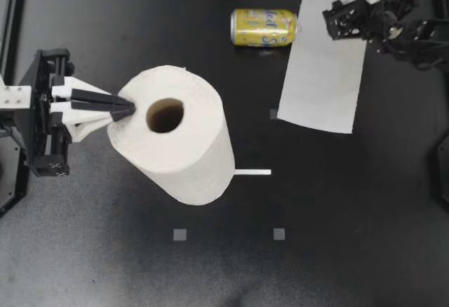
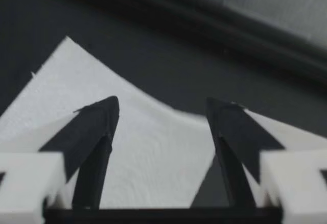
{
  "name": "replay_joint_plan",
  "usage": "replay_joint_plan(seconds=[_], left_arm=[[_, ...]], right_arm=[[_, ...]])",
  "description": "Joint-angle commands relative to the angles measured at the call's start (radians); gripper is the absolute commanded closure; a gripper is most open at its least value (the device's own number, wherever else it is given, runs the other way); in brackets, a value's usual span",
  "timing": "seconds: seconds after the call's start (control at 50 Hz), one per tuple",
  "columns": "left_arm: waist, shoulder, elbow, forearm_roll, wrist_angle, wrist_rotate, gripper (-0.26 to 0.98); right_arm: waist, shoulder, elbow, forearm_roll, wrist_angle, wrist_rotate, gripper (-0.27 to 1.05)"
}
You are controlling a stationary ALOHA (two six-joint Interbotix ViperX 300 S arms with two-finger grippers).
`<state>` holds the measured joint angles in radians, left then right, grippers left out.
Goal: Pick up a piece of paper towel and place it on the spilled liquid.
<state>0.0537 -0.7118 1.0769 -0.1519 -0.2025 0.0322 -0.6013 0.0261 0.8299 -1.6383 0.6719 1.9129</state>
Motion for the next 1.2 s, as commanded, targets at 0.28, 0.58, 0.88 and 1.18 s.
replay_joint_plan(seconds=[0.28, 0.58, 0.88, 1.18], left_arm=[[-0.002, -0.063, -0.008, 0.018, -0.104, 0.006, 0.67], [-0.002, -0.126, 0.046, 0.04, -0.069, 0.043, 0.67], [-0.002, -0.129, 0.052, 0.035, -0.061, 0.057, 0.67], [0.0, -0.13, 0.04, 0.034, -0.018, 0.051, 0.67]], right_arm=[[-0.003, -0.261, -0.046, -0.005, -0.206, -0.107, 0.12], [0.12, -0.436, -0.012, -0.015, -0.588, -0.109, 0.26], [0.36, -0.635, 0.064, -0.032, -0.673, -0.109, 0.41], [0.586, -0.652, 0.051, -0.035, -0.546, -0.123, 0.6]])
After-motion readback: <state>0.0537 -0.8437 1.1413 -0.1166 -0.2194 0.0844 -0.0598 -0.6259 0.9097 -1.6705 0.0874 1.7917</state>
